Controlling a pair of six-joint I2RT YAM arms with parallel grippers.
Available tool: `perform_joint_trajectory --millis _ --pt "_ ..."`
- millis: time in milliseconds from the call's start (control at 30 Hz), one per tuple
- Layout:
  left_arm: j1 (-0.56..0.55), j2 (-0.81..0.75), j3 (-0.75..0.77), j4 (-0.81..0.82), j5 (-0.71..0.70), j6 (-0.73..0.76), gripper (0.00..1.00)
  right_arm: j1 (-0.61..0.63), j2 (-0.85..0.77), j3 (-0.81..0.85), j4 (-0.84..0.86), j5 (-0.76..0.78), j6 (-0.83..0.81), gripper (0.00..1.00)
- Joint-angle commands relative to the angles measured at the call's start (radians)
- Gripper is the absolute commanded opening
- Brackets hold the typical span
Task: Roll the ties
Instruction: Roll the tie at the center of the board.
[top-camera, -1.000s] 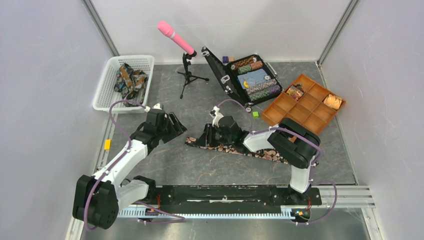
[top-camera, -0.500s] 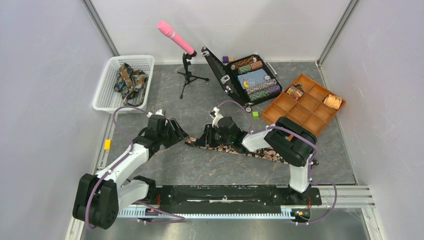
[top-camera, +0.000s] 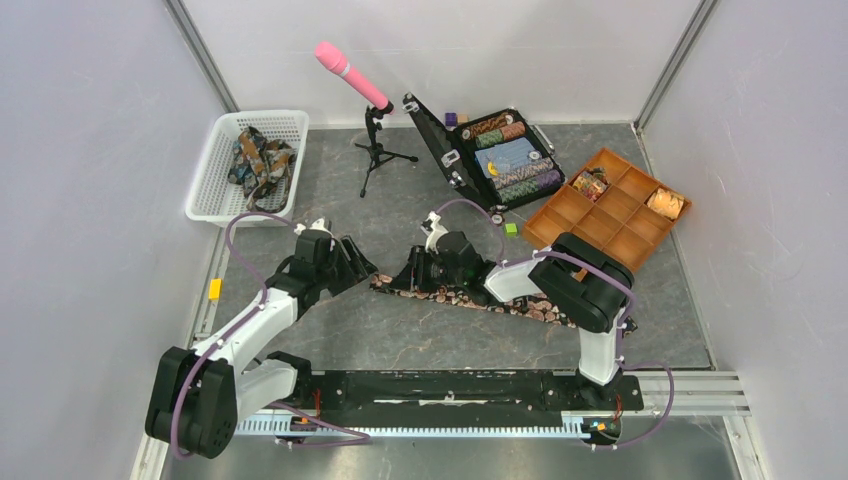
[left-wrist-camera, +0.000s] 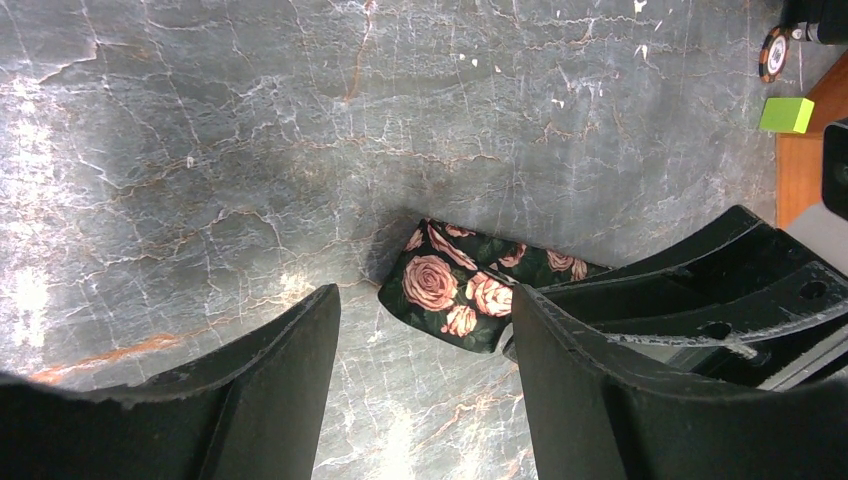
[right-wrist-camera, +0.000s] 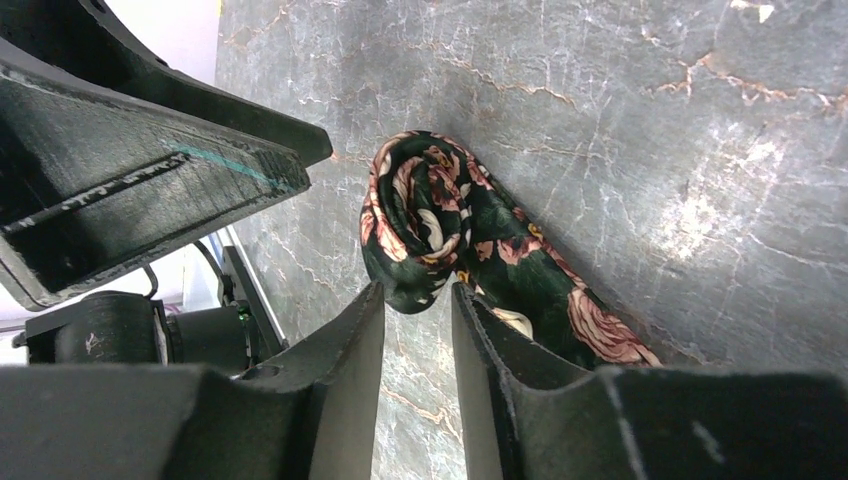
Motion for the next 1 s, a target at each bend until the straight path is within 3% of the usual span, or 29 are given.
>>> perform_joint_trajectory --millis 0,200,967 --pt "0.004 -0.013 0.018 0.011 -0.012 0.006 0.7 -0.005 0.006 0.046 0.034 0.012 0.014 0.39" --pt "0.004 -0.02 0.016 0.008 -0.015 0.006 0.7 -0.005 0.028 0.061 0.04 0.01 0.021 0.41" --pt "0.004 0.03 -0.038 0.114 0.031 0.014 0.69 -0.016 0.085 0.112 -0.037 0.037 -0.013 0.28"
